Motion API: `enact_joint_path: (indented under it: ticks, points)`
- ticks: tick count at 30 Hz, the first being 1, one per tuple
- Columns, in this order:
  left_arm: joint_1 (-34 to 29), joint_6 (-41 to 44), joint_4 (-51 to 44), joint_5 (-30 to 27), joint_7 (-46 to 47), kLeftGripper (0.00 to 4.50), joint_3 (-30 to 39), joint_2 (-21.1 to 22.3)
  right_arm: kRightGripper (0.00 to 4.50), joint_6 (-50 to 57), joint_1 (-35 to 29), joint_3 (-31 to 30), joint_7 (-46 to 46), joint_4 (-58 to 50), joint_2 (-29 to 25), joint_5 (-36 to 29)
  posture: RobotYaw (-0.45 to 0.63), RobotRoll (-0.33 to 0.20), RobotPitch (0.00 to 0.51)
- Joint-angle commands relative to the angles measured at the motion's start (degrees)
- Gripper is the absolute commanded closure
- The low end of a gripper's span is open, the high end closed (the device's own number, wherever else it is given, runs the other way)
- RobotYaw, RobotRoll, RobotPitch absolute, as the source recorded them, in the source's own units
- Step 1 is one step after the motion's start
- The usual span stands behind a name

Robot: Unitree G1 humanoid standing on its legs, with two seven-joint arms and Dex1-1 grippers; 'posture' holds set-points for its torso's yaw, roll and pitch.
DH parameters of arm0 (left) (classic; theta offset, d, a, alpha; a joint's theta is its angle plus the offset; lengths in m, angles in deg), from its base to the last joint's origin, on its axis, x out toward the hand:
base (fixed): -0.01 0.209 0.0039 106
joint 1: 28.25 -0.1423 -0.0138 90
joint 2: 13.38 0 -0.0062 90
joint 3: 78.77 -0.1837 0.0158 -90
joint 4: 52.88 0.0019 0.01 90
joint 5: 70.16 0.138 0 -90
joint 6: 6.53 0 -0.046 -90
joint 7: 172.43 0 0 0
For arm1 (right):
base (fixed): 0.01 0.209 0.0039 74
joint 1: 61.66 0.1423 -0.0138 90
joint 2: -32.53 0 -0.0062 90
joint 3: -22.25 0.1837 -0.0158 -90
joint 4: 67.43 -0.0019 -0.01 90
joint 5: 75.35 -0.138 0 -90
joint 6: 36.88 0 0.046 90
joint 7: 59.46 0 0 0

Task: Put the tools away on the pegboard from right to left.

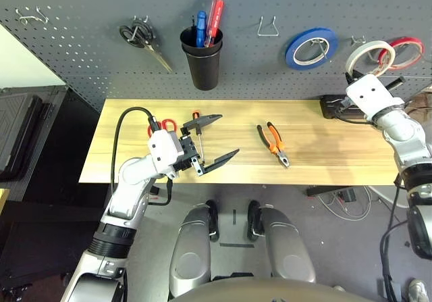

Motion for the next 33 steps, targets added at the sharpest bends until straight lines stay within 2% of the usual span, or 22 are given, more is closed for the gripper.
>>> enact_joint_path:
  ticks: [1,7,10,13,16,22,27,33]
  points:
    - [-0.7,0.5,-0.3,-0.1,-0.2,0.0,-0.2,0.2,3.55,0.5,0.5,-0.3,1.6,1.7,0.4,-1.4,0.07,0.0,0.222]
    - [-1.2,0.6,-0.6,-0.2,-0.1,0.0,-0.1,0.3,1.28,-4.6,-4.5,1.3,2.6,-2.9,-0.3,-4.6,0.07,0.0,0.227]
    - [-1.4,0.6,-0.6,-0.1,0.0,0.0,0.1,0.4,0.11,-8.6,-10.9,2.8,4.2,-8.8,-0.3,-8.4,0.07,0.0,0.229]
    - [-1.8,0.6,-0.5,-0.1,0.1,0.0,0.5,0.6,0.05,-10.6,-17.3,3.5,5.6,-15.7,-0.5,-10.6,0.07,0.0,0.23]
    - [-2.2,0.6,-0.4,0.0,0.2,0.0,0.8,0.6,0.05,-10.0,-20.6,3.9,6.5,-20.0,-0.4,-11.6,0.07,0.0,0.23]
    - [-3.6,0.7,-0.6,0.1,0.6,0.0,1.8,1.2,0.05,-1.2,-28.2,2.1,10.7,-30.7,1.8,-15.0,0.08,0.0,0.242]
    - [-4.6,1.2,-0.7,0.2,0.9,0.0,2.2,2.0,0.05,12.3,-29.8,1.3,12.9,-37.7,4.6,-15.9,0.08,0.0,0.248]
    - [-4.6,2.1,-0.2,0.5,1.2,0.0,2.6,3.0,0.05,26.2,-28.3,1.5,13.1,-42.8,6.7,-15.4,0.09,0.0,0.257]
